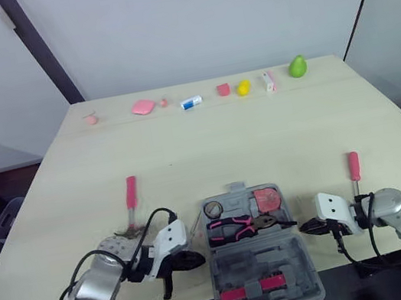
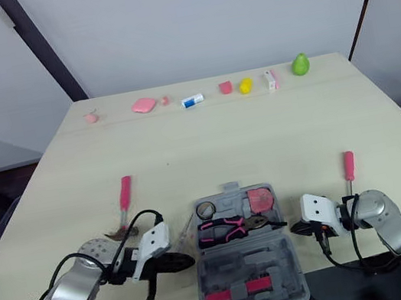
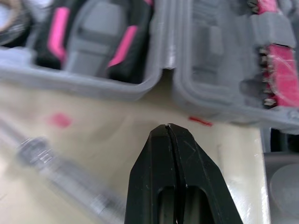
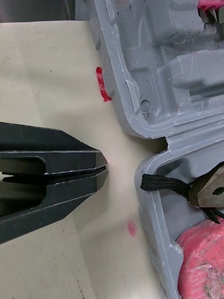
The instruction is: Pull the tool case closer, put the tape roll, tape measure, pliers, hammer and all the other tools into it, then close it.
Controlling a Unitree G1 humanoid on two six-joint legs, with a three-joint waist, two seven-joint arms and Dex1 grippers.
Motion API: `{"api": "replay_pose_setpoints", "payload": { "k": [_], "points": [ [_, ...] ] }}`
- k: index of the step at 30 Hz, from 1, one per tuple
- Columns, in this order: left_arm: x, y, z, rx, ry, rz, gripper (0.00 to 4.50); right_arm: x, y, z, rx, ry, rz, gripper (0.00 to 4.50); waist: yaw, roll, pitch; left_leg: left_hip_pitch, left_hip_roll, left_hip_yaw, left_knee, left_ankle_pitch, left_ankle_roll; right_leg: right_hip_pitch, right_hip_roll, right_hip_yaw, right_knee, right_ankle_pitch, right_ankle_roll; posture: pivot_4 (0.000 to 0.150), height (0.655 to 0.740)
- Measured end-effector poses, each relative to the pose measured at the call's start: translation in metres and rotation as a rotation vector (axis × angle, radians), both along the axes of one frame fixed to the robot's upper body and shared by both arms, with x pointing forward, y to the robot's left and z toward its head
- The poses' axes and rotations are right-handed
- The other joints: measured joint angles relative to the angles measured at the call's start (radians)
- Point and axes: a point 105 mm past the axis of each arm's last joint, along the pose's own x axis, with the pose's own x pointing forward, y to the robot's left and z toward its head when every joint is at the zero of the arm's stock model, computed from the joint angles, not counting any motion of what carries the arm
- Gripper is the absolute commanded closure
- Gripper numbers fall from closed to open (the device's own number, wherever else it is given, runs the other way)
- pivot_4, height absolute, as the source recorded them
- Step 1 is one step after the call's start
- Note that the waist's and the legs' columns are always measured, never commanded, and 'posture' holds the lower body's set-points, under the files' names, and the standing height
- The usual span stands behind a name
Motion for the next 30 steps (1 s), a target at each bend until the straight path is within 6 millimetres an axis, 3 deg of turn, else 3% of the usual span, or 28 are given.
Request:
{"api": "replay_pose_setpoints", "payload": {
  "k": [13, 30],
  "points": [
    [0.006, -0.017, -0.003, -0.004, -0.032, 0.023, 4.48, -0.001, 0.003, -0.002, 0.013, 0.004, -0.014, 4.5, 0.003, 0.001, -0.002, 0.002, 0.0, 0.0, 0.002, 0.0, 0.0, 0.003, 0.0, 0.0, 0.0, -0.001, -0.001, 0.15, 0.74],
    [0.017, -0.023, -0.001, -0.03, -0.02, 0.045, 4.48, -0.002, 0.012, -0.001, 0.034, 0.024, -0.016, 4.5, 0.006, 0.001, -0.002, 0.001, -0.001, -0.002, 0.003, 0.0, 0.0, 0.003, 0.0, 0.0, 0.001, -0.001, -0.001, 0.15, 0.74]
  ]
}}
